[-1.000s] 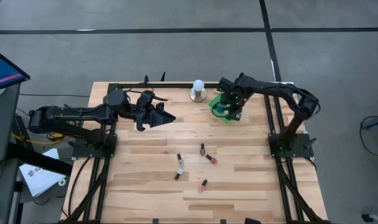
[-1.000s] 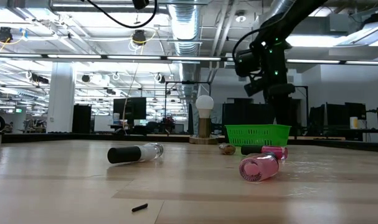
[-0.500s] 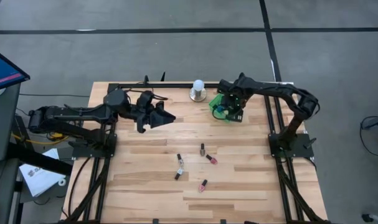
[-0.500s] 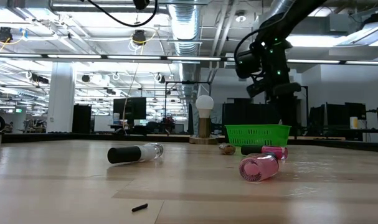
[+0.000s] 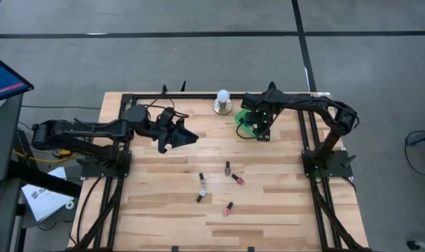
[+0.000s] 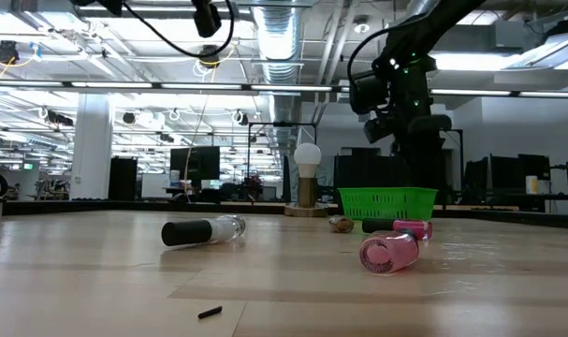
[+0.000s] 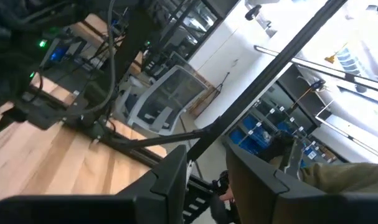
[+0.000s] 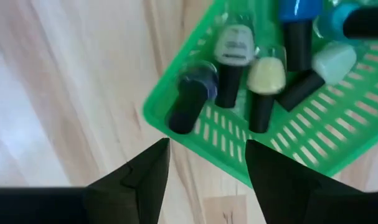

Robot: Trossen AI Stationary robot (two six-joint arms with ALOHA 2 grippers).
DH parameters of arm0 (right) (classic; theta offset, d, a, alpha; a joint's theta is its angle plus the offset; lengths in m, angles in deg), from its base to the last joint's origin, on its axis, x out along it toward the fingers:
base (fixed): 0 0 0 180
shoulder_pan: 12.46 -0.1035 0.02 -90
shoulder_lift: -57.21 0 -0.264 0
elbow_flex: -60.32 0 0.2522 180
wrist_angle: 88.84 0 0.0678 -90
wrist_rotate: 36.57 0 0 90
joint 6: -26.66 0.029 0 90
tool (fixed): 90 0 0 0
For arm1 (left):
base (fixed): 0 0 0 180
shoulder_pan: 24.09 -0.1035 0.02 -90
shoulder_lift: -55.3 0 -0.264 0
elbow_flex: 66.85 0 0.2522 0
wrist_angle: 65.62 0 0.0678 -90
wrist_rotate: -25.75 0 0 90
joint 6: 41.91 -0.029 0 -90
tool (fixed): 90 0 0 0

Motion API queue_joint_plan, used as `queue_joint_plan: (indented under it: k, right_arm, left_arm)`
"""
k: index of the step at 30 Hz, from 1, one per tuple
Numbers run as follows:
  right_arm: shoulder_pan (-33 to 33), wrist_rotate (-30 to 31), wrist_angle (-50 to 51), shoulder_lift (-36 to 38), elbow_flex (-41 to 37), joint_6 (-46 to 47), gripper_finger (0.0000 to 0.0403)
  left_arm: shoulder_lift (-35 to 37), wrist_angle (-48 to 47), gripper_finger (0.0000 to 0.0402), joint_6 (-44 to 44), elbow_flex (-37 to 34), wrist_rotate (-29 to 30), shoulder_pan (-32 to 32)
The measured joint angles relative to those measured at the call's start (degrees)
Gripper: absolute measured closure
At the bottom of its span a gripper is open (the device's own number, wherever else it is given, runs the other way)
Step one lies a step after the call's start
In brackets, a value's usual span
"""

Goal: Pick & Place Nail Polish
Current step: Put the transparent nail polish bottle into the green bin

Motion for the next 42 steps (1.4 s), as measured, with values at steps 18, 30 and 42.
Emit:
queue_joint_plan:
  k: [18,30,42]
  right_arm:
    - [-0.04,-15.89,3.67,17.40,12.94,0.26,0.0218]
    - [-1.90,-18.33,0.10,32.74,12.96,7.36,0.0212]
    - [-4.26,-18.12,0.28,32.83,12.96,13.60,0.0214]
  left_arm:
    - [-10.90,-2.96,0.0282,-38.21,-6.46,18.21,13.75]
    - [-24.91,-3.03,0.0193,-50.33,-6.48,5.74,11.00]
    - [-37.76,-2.72,0.0181,-59.80,-6.46,-0.82,7.09]
